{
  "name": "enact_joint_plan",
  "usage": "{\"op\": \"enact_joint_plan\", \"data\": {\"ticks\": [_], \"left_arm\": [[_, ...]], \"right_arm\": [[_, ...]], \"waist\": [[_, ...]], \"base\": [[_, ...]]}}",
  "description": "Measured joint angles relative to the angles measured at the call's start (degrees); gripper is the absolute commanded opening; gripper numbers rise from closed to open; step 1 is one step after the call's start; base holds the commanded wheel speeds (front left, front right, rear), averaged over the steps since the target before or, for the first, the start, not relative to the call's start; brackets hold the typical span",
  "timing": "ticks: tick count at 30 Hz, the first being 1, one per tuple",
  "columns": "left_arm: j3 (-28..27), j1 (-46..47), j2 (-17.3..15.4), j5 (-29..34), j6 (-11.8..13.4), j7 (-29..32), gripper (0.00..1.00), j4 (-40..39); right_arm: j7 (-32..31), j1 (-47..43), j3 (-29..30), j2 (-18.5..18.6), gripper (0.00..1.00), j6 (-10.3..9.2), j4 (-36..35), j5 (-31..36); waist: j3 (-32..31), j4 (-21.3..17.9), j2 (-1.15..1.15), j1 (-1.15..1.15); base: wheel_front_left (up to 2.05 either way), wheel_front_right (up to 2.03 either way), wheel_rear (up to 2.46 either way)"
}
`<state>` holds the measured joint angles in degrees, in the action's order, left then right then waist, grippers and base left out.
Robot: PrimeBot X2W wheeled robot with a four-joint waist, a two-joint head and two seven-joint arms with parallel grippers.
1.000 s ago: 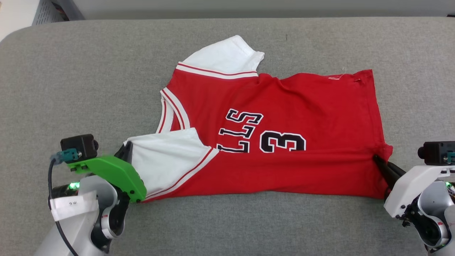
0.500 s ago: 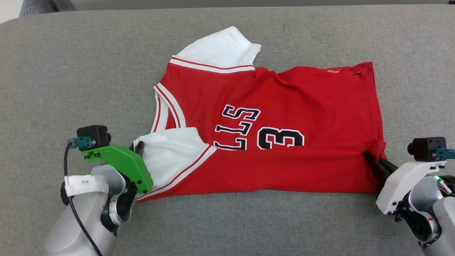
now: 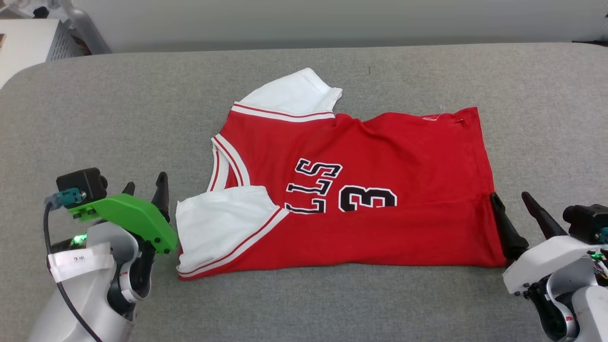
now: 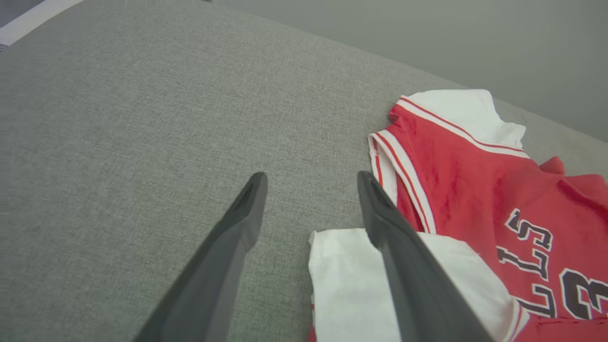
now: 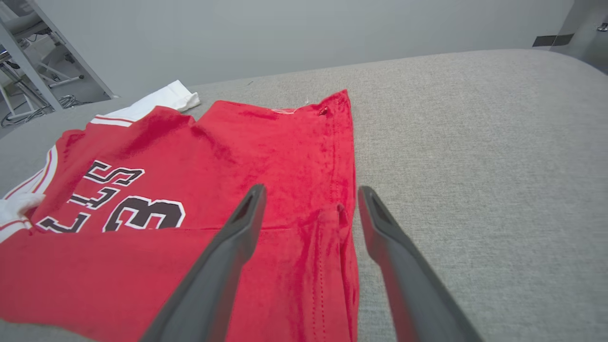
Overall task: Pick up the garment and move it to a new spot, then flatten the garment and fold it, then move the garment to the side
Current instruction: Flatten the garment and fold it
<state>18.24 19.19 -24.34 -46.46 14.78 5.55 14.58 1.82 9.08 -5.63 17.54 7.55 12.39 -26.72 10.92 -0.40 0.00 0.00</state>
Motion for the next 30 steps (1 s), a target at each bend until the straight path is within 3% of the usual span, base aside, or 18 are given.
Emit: {"op": "enact_joint_plan", "data": {"ticks": [8,14,20,26,30], "left_arm": [[1.7,-5.17,-5.67,-2.27,0.58,10.82,1.0,-11.61],[4.45,-8.03,-8.88,-3.18,2.18,20.31,1.0,-17.67],[6.84,-10.06,-9.64,-4.03,4.15,25.52,1.0,-16.58],[7.35,-9.89,-9.39,-5.49,4.36,27.35,1.0,-12.05],[7.93,-8.4,-8.33,-6.3,3.18,28.88,1.0,-9.37]], "right_arm": [[-0.82,-4.98,5.68,-6.17,1.0,-0.01,-7.59,5.48],[-2.77,-7.06,7.14,-8.33,1.0,-0.01,-11.85,7.2],[-3.6,-7.17,7.45,-9.31,1.0,-0.01,-13.94,7.5],[-4.08,-7.19,7.36,-9.51,1.0,-0.01,-14.81,7.43],[-4.09,-7.19,7.31,-9.42,1.0,-0.01,-14.99,7.24]], "waist": [[-2.44,-0.77,0.0,0.0],[-2.8,-1.69,0.0,0.0],[-1.79,-2.63,0.0,0.0],[-0.18,-3.46,0.0,0.0],[0.88,-3.97,0.0,0.0]], "base": [[0.0,0.0,0.0],[0.0,0.0,0.0],[0.0,0.0,0.0],[0.0,0.0,0.0],[0.0,0.0,0.0]]}}
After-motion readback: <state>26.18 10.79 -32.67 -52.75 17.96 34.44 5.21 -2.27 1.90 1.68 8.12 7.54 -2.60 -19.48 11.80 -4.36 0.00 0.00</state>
